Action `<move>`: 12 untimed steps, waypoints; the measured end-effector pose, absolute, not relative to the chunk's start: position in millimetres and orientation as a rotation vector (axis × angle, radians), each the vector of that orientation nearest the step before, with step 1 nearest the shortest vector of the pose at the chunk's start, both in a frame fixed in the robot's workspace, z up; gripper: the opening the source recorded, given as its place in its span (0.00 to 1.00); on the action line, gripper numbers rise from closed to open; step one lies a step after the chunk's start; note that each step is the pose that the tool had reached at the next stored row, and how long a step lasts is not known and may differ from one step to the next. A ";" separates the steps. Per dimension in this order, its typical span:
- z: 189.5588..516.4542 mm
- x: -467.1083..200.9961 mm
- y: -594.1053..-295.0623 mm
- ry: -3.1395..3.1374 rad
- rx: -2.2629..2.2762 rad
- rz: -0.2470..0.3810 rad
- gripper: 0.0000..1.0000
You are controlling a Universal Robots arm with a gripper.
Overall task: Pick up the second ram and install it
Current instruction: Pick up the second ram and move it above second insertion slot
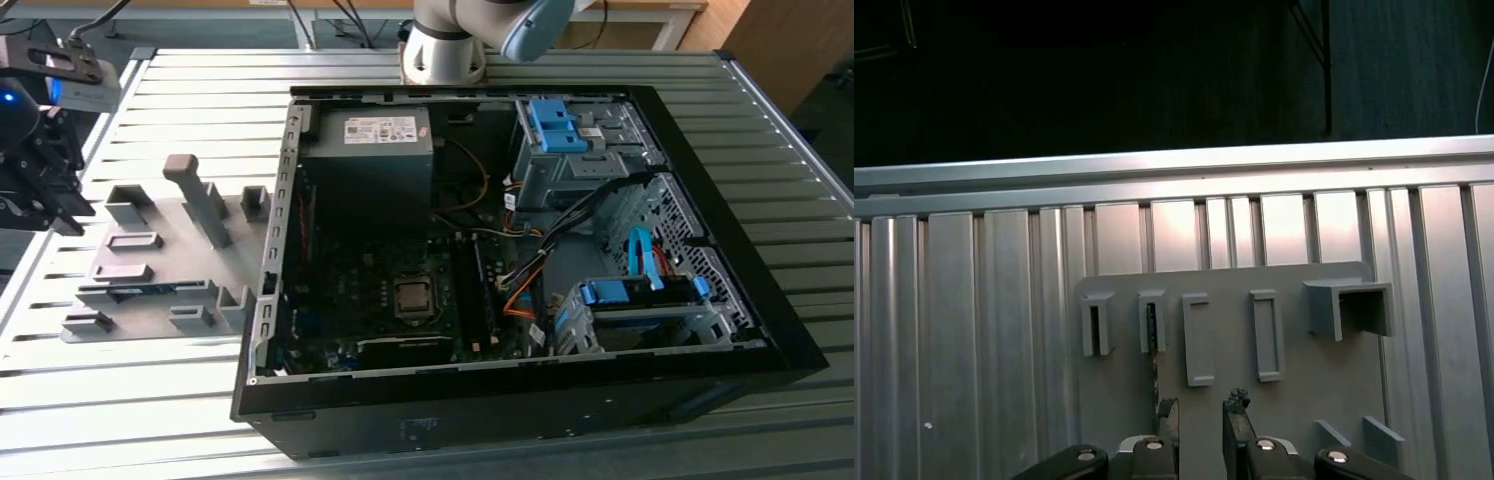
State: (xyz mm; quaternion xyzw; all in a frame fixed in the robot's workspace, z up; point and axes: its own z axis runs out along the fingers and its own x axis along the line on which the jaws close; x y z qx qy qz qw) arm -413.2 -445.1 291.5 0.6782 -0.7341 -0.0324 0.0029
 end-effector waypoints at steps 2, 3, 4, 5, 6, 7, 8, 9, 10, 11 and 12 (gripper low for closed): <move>291.0 -413.2 -445.1 -2.304 2.129 -0.097 0.31; 290.9 -413.1 -445.1 -2.304 2.129 -0.097 0.31; 290.9 -413.2 -445.1 -2.304 2.129 -0.097 0.31; 290.9 -413.2 -445.1 -2.304 2.129 -0.097 0.31; 290.8 -413.2 -445.0 -2.305 2.129 -0.097 0.31; 290.9 -413.2 -445.1 -2.305 2.129 -0.097 0.31; 290.9 -413.2 -445.1 -2.305 2.129 -0.097 0.31; 290.8 -413.2 -445.1 -2.305 2.129 -0.097 0.31; 290.8 -413.2 -445.1 -2.305 2.129 -0.097 0.31; 290.7 -413.2 -445.1 -2.305 2.129 -0.097 0.31; 290.2 -413.3 -445.2 -2.305 2.129 -0.097 0.31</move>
